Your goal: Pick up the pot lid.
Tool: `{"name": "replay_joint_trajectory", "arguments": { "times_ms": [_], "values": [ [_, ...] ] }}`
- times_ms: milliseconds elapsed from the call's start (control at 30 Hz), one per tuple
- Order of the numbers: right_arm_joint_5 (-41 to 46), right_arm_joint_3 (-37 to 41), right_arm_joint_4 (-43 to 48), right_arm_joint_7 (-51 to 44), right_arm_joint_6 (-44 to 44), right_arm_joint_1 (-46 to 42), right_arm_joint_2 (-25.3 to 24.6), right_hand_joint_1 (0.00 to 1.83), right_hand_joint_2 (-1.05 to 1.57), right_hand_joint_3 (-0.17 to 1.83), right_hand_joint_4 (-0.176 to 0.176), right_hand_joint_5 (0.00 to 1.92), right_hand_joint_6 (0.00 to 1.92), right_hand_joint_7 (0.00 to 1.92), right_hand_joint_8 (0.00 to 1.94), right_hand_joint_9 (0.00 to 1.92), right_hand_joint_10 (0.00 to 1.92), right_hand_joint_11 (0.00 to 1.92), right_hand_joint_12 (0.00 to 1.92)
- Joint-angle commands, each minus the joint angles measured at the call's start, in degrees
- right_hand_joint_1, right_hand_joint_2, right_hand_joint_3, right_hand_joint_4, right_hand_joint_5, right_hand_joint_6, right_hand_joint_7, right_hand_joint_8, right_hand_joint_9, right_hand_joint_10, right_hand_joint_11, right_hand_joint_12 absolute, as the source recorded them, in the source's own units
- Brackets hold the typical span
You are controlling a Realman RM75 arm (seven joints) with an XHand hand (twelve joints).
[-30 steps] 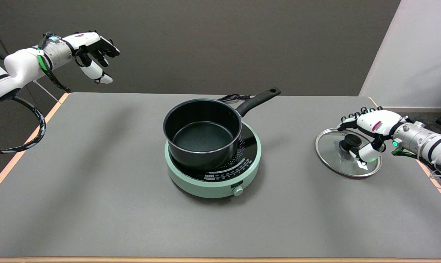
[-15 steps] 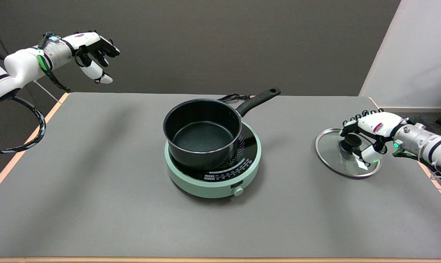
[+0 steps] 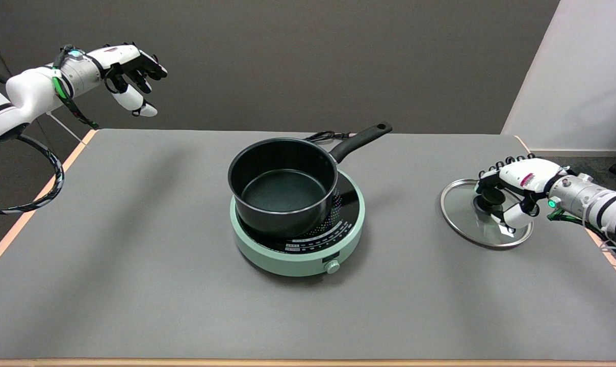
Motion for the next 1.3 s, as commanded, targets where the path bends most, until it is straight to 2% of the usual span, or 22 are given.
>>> {"name": "replay_joint_trajectory", "arguments": {
  "times_ms": [33, 200, 300, 367, 433, 533, 567, 600, 633, 667, 733, 867, 900, 933, 1100, 1200, 1300],
  "values": [
    [0.00, -3.53, -1.54, 0.10, 0.15, 3.80, -0.31, 0.98, 0.67, 0.84, 0.064, 0.58, 0.46, 0.57, 0.48, 0.54, 0.70, 0.34, 0.61],
    [0.00, -4.47, -1.73, 0.10, 0.12, 5.10, -0.26, 0.95, 0.70, 0.81, 0.067, 0.59, 0.48, 0.60, 0.57, 0.52, 0.79, 0.34, 0.61],
    [0.00, -4.47, -1.73, 0.10, 0.07, 5.26, -0.23, 0.91, 0.73, 0.79, 0.062, 0.59, 0.54, 0.59, 0.70, 0.49, 0.94, 0.35, 0.61],
    [0.00, -4.47, -1.73, 0.10, 0.07, 5.34, -0.23, 0.89, 0.76, 0.78, 0.055, 0.57, 0.66, 0.57, 0.88, 0.47, 1.08, 0.36, 0.61],
    [0.00, -4.47, -1.73, 0.10, 0.07, 5.34, -0.23, 0.89, 0.77, 0.79, 0.056, 0.56, 0.74, 0.55, 0.95, 0.49, 1.15, 0.36, 0.62],
    [0.00, -4.47, -1.57, 0.10, 0.07, 5.26, -0.23, 0.89, 0.85, 0.77, 0.072, 0.51, 1.00, 0.51, 1.17, 0.51, 1.26, 0.39, 0.65],
    [0.00, -4.47, -1.57, 0.10, 0.07, 5.26, -0.23, 0.84, 1.23, 0.23, 0.108, 0.58, 1.58, 0.51, 1.25, 0.51, 1.33, 0.38, 0.70],
    [0.00, -4.47, -1.57, 0.10, 0.07, 5.26, -0.23, 1.02, 1.26, 0.19, 0.027, 0.54, 1.57, 0.60, 1.57, 0.51, 1.38, 0.38, 0.73],
    [0.00, -4.47, -1.57, 0.10, -0.03, 5.26, -0.23, 1.07, 1.26, 0.19, 0.007, 0.53, 1.58, 0.63, 1.66, 0.51, 1.42, 0.39, 0.75],
    [0.00, -4.42, -1.57, 0.10, -0.14, 5.26, -0.23, 1.06, 1.30, 0.12, 0.000, 0.51, 1.59, 0.62, 1.66, 0.53, 1.36, 0.42, 0.78],
    [0.00, -4.26, -1.62, 0.10, -0.22, 5.26, -0.23, 1.06, 1.26, 0.21, -0.002, 0.50, 1.62, 0.62, 1.68, 0.49, 1.51, 0.43, 0.84],
    [0.00, -4.15, -1.65, 0.10, -0.43, 5.26, -0.23, 1.07, 1.26, 0.22, -0.008, 0.50, 1.62, 0.63, 1.68, 0.48, 1.56, 0.42, 0.98],
    [0.00, -4.15, -1.70, 0.10, -0.49, 5.26, -0.23, 1.14, 1.22, 0.27, 0.031, 0.47, 1.51, 0.62, 1.67, 0.49, 1.56, 0.42, 0.99],
    [0.00, -4.10, -1.73, 0.10, -0.49, 5.26, -0.23, 1.27, 1.14, 0.39, 0.104, 0.43, 1.31, 0.60, 1.65, 0.46, 1.59, 0.40, 1.05],
    [0.00, -3.99, -1.81, 0.10, -0.67, 5.34, -0.23, 1.29, 1.10, 0.45, 0.123, 0.44, 1.38, 0.63, 1.65, 0.50, 1.67, 0.30, 1.43],
    [0.00, -3.91, -1.97, 0.10, -0.97, 5.34, -0.23, 1.29, 1.05, 0.53, 0.143, 0.40, 1.45, 0.65, 1.65, 0.53, 1.75, 0.12, 1.75],
    [0.00, -3.91, -2.05, 0.10, -0.97, 5.34, -0.23, 1.29, 1.04, 0.54, 0.154, 0.40, 1.46, 0.66, 1.64, 0.57, 1.79, 0.09, 1.83]
  ]
}}
